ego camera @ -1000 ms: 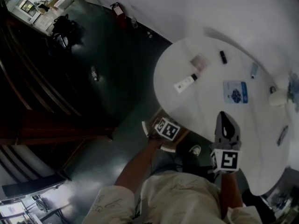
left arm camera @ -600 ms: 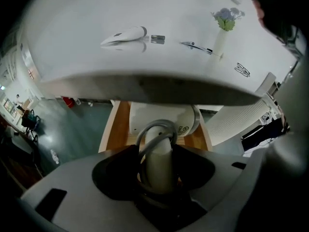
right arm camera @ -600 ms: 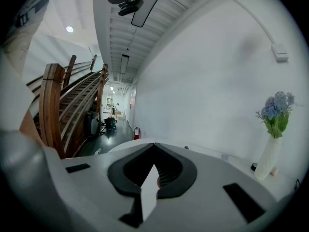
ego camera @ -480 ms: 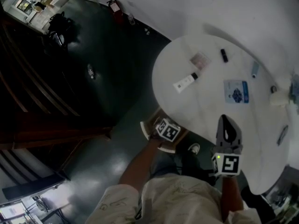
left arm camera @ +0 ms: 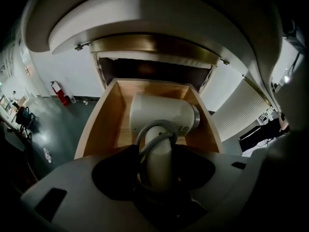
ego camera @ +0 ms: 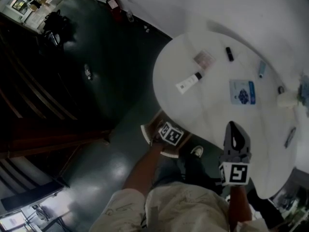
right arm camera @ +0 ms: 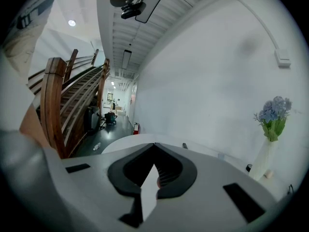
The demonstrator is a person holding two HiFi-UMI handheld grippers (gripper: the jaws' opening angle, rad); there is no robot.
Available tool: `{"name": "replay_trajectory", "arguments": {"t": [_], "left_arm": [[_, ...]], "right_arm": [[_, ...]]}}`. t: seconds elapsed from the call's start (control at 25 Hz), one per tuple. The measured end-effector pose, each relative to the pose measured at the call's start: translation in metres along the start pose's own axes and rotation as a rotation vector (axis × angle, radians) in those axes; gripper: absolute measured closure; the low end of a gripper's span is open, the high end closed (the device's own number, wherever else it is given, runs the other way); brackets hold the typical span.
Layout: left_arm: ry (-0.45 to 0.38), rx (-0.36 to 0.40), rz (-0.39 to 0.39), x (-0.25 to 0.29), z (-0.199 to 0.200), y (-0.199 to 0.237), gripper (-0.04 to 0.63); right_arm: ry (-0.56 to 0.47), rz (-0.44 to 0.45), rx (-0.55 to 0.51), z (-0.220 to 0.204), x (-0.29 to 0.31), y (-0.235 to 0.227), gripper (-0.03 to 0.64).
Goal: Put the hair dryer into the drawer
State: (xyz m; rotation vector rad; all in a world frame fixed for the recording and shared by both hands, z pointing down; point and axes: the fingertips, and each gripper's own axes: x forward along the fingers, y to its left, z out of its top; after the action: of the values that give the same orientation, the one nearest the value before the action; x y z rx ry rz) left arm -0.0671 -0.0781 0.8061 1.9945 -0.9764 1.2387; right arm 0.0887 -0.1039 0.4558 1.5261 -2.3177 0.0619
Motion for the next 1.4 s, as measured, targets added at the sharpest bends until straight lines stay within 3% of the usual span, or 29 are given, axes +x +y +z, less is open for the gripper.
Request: {"name": "replay_trajectory", "arguments": {"t": [0.16, 0.56, 0.92, 1.4], "left_arm": [[0.020, -0.039, -0.002, 0.007, -0.003, 0.005, 0.351], [0.077, -0.041, -0.008, 0.021, -0.013, 0.000, 0.350], [0.077, -0.125, -0.051, 0.022, -0.015, -0.001, 0.347], [0.007, -0.089, -0.037, -0.005, -0.003, 0.001, 0.345]], "right_arm": [[0.017, -0.005, -0.002, -0.004, -0.004, 0.002, 0.611], [0.014, 0.000, -0.015, -0.003, -0.009, 0.011, 0.611], [0.028, -0.002, -0.011, -0.008, -0.013, 0.013, 0.611], [-0.007, 0.013, -0.006, 0.002, -0.012, 0.021, 0.611]]}}
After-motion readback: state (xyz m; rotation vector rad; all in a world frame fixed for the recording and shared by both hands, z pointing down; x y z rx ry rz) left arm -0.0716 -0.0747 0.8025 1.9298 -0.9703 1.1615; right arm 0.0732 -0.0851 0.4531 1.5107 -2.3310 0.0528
